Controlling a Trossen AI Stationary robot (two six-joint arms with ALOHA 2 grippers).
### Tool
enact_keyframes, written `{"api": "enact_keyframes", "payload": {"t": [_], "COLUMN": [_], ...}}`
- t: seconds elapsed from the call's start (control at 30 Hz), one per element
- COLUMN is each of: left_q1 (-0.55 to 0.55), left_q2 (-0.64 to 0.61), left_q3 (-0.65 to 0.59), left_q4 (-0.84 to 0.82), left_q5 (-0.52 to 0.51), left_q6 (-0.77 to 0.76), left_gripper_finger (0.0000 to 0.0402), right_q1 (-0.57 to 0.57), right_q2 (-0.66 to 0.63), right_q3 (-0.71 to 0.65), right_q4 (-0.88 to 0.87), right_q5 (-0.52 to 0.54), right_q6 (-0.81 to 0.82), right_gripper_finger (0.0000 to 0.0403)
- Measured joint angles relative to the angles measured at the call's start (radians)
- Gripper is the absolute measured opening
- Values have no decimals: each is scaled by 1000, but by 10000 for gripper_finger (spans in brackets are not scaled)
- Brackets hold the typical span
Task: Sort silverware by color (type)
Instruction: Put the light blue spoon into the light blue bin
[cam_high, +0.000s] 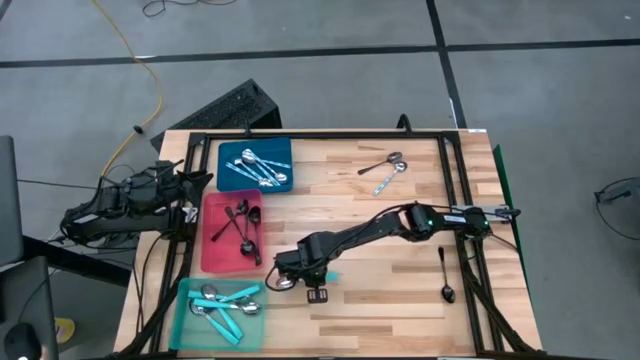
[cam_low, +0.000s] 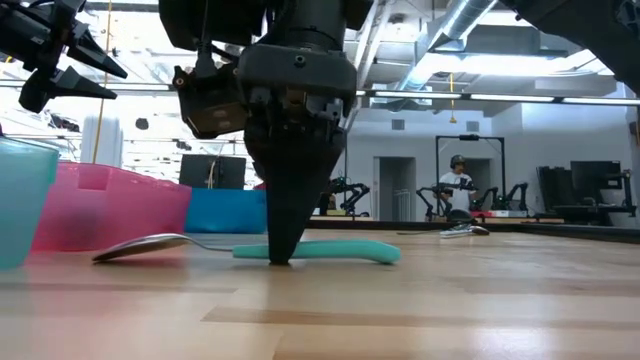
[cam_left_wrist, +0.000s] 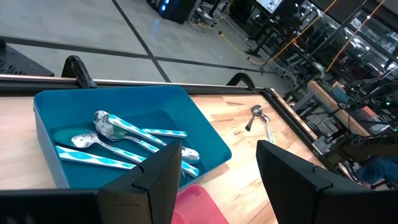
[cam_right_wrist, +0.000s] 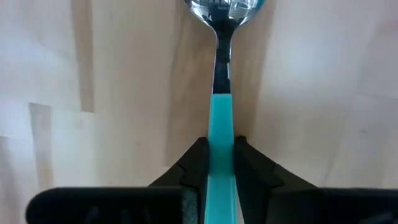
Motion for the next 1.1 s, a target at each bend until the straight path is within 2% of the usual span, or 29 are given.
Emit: {"api": "enact_keyframes", "payload": {"t": [0.37, 0.7, 0.93, 1.1], "left_q1": [0, 0, 0, 0], "left_q2": [0, 0, 0, 0], "left_q3": [0, 0, 0, 0], "left_q4": [0, 0, 0, 0], "left_q5": [0, 0, 7, 6], "left_q6": [-2, -2, -2, -2], "left_gripper_finger": [195, 195, 195, 195], "right_q1": [-55, -98, -93, -66], "right_q2": [12, 0, -9, -9], "right_q3": [115, 164, 166, 166], "right_q4": [-82, -146, -48, 86], "right_q5": [185, 180, 184, 184], "right_q6": [-79, -60, -68, -119], "right_gripper_finger": [83, 83, 83, 83]}}
